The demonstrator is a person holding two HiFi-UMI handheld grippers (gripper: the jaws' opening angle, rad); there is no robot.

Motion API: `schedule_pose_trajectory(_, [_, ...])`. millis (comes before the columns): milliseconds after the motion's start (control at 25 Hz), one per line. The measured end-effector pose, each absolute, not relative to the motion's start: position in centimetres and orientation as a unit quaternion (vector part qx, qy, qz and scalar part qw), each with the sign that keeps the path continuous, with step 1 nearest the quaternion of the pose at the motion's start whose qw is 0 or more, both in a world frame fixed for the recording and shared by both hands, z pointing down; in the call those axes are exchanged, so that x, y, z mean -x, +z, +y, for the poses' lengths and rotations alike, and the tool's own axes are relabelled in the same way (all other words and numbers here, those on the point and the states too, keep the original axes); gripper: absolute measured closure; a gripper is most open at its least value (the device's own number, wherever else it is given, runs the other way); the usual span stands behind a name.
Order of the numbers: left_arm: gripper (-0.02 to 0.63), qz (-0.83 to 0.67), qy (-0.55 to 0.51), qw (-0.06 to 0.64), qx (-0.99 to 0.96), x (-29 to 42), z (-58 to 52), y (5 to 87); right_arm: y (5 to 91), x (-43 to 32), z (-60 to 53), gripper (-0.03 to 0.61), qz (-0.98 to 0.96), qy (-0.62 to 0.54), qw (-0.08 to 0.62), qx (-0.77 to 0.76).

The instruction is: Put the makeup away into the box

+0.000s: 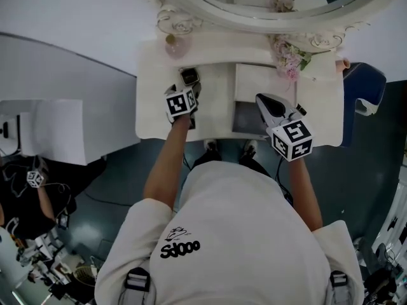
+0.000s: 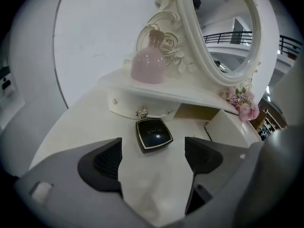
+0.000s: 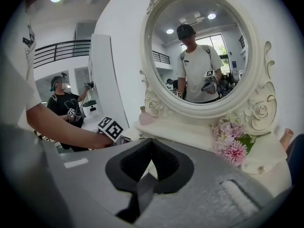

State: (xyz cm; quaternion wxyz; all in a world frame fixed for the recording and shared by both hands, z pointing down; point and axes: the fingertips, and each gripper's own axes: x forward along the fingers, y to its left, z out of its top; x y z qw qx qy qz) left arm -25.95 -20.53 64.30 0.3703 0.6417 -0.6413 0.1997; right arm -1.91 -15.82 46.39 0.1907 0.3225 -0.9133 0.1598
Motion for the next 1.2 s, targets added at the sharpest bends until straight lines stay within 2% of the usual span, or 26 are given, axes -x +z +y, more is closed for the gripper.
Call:
schedule_pose_trajectory(360, [0.141, -0.696, 0.221, 0.379, -0.568, 27.4, -23.7, 66.9, 48.3, 1.4, -14.2, 0.575, -0.898, 0.188, 0.215, -0.334])
schedule_pose_trajectory(560, [0.216, -0.718, 0.26, 0.355, -0.54, 28.5, -23.5, 66.7, 48.7, -0.3, -13.9, 0.575, -0.889, 0.208, 0.205, -0.353])
schedule_pose_trajectory(640, [0.277, -0.716, 0.266, 0.351, -0.541, 29.0, -23.4, 66.6, 48.5, -0.6, -14.0, 0.575, -0.888, 0.212, 0.198, -0.357])
schedule_pose_trajectory(920, [0.284, -0.66, 0.272, 0.391, -0.581, 27.7, -21.6, 67.6, 47.3, -0.4, -14.2, 0.575, -0.9, 0.201, 0.183, -0.34])
schedule_pose_trajectory(1080, [0.284, -0.621, 0.196, 0.391, -0.651, 25.3, -20.9, 66.9, 46.5, -0.6, -14.1, 0.575, -0.906, 0.195, 0.17, -0.334])
schedule_pose_trajectory(1200, [0.284, -0.599, 0.185, 0.395, -0.671, 24.6, -19.1, 66.5, 46.2, -0.6, -14.4, 0.575, -0.91, 0.201, 0.158, -0.326])
